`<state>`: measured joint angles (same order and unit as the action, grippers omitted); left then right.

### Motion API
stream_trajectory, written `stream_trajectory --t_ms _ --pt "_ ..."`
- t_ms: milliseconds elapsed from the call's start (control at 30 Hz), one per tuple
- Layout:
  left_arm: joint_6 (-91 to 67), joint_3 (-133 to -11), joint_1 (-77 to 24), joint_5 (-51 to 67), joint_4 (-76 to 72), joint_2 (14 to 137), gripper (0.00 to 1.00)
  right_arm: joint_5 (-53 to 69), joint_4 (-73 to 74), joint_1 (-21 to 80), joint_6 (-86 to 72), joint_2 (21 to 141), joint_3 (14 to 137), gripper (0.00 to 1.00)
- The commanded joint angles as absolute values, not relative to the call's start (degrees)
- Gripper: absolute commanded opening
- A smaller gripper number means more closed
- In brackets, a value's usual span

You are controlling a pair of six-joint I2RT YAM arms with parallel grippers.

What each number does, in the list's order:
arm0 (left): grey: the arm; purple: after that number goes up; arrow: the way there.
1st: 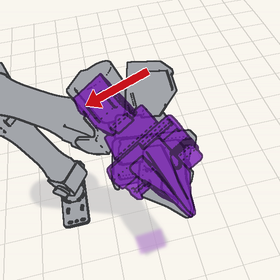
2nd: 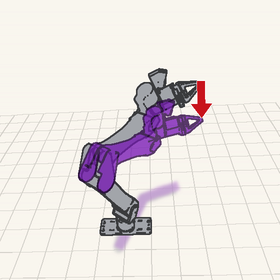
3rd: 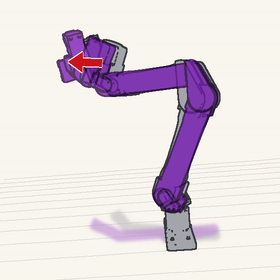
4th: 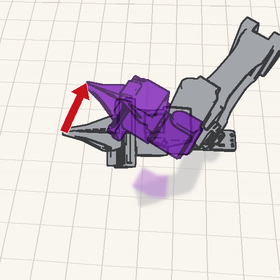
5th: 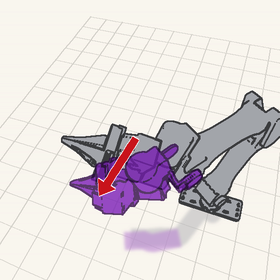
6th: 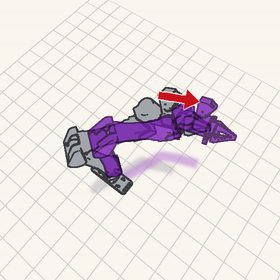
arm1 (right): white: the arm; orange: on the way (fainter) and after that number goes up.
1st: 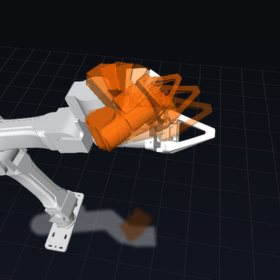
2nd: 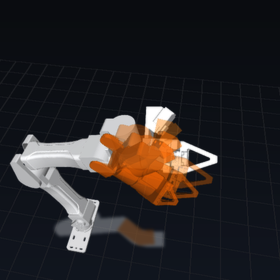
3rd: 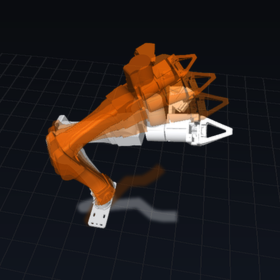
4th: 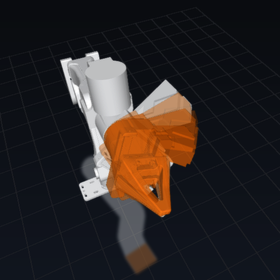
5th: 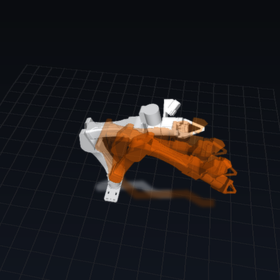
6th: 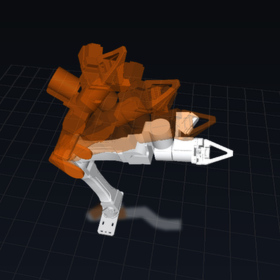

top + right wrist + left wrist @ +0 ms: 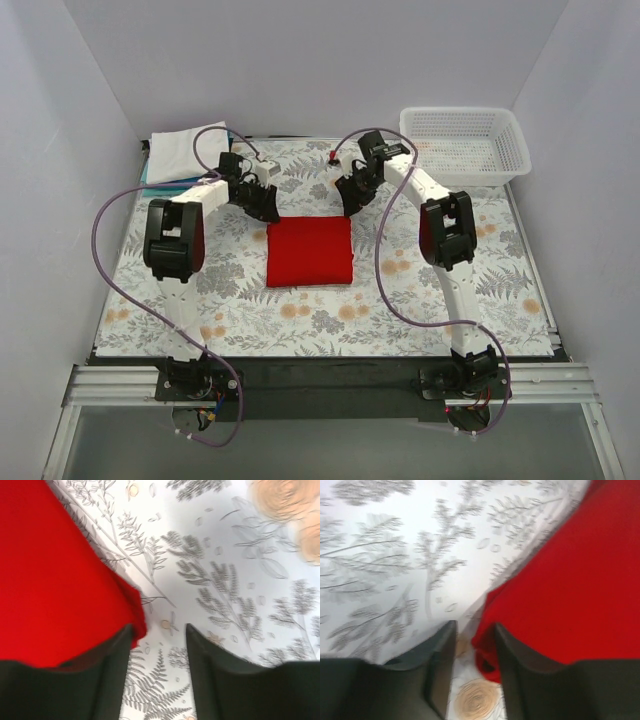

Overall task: Fold and stack the t-shirts
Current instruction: Fold the tshirt

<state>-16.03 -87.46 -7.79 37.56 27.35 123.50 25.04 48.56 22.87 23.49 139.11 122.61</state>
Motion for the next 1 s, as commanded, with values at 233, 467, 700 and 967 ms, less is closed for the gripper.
stream_trajectory --t_ms 233,467,700,967 --pt "-37.77 -81.58 -6.50 49.97 27.77 103.73 0.76 40.31 44.65 19.95 14.96 118.14 112.87 0.98" --pt "-60.86 -62.15 -12.65 61.16 15.58 96.06 0.80 62.37 35.98 27.67 2.31 112.42 93.01 0.98" --pt "-66.36 -50.55 -13.46 59.69 8.79 100.87 0.81 64.07 24.70 32.09 -7.65 118.10 79.11 0.98" --pt "-65.04 -47.46 -4.93 58.10 8.70 115.66 0.82 57.84 23.82 21.81 -6.51 126.30 70.14 0.98"
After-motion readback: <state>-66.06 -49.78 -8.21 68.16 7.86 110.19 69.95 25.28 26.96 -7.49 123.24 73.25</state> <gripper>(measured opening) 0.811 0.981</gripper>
